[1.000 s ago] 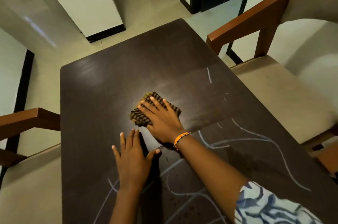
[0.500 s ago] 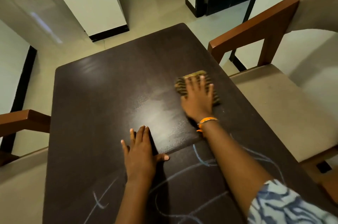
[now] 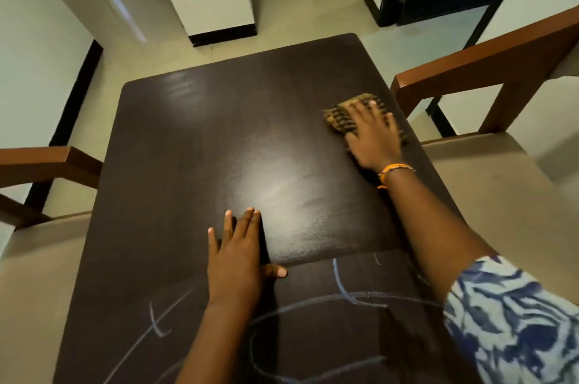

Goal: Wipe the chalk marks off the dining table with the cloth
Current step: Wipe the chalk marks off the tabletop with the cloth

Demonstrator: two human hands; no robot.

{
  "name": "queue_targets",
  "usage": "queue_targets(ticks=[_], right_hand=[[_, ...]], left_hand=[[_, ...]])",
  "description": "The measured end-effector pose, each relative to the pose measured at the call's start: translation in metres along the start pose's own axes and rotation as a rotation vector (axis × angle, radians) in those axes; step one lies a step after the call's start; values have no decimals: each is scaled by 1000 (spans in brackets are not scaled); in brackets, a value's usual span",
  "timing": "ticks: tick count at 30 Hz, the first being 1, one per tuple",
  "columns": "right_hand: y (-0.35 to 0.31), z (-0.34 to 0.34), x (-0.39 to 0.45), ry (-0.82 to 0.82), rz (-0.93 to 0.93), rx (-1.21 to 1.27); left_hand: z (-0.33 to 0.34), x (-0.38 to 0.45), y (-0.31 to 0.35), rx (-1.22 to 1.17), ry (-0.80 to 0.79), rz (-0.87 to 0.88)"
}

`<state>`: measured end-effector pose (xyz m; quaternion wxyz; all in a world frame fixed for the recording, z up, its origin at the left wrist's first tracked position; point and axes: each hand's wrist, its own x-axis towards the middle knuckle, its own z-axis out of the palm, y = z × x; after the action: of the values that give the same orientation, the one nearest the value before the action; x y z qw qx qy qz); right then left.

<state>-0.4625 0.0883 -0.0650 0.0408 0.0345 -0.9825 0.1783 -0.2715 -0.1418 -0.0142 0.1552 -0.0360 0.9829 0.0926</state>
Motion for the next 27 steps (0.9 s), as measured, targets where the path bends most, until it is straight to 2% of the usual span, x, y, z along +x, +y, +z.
queue_targets(ticks=[3,6,8,11,14,16,21,27], right_hand=[[20,-7,1,27,174,-18],[-23,1,-10,48,294,-16],[-75,17,-29,9,150,-16],[-145,39,-63,-128,-256,72],[-145,37,-75,-238,-459,73],[-113,27,-70,-188,-423,63],[-6,-6,-47,-51,-73,-15],[17,-6,25,-52,4,-21]], left_hand=[[1,0,1,14,9,9],[3,1,2,8,22,14],[3,0,2,26,18,9],[0,-2,7,49,-4,-27],[0,-5,17,2,19,-31],[0,-5,26,-36,10,8],[1,7,48,16,-40,68],[8,12,49,59,-50,29]])
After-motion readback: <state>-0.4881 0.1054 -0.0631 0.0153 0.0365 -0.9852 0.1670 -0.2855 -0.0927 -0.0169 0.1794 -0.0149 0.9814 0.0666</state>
